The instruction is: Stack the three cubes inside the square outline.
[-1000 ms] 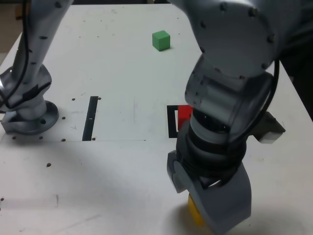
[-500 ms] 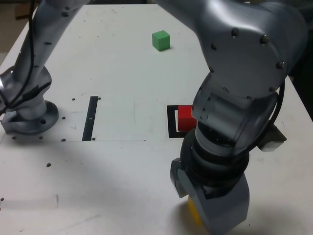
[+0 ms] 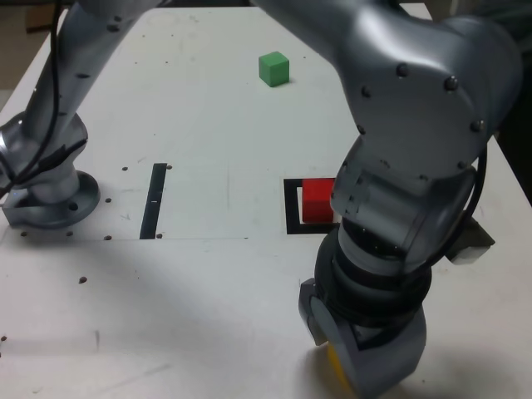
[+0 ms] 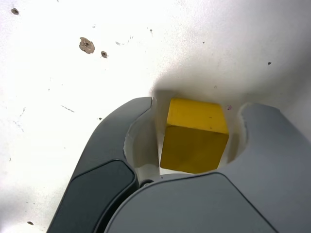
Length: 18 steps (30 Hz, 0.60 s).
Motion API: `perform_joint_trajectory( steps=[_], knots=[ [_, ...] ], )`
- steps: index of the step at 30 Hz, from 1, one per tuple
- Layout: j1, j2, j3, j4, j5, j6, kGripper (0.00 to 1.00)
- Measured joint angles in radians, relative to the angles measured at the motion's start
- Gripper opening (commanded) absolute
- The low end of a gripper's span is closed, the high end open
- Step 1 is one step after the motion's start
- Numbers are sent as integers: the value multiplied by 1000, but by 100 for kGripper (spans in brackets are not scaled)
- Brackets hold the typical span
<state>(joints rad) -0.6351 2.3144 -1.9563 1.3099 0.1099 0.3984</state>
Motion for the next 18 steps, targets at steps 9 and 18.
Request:
perform_joint_trajectory(
  steps=[9,18],
  knots=[
    [0,0,0,0,-2,0,30],
    [-1,-21,7,54,43,-42,30]
  ],
)
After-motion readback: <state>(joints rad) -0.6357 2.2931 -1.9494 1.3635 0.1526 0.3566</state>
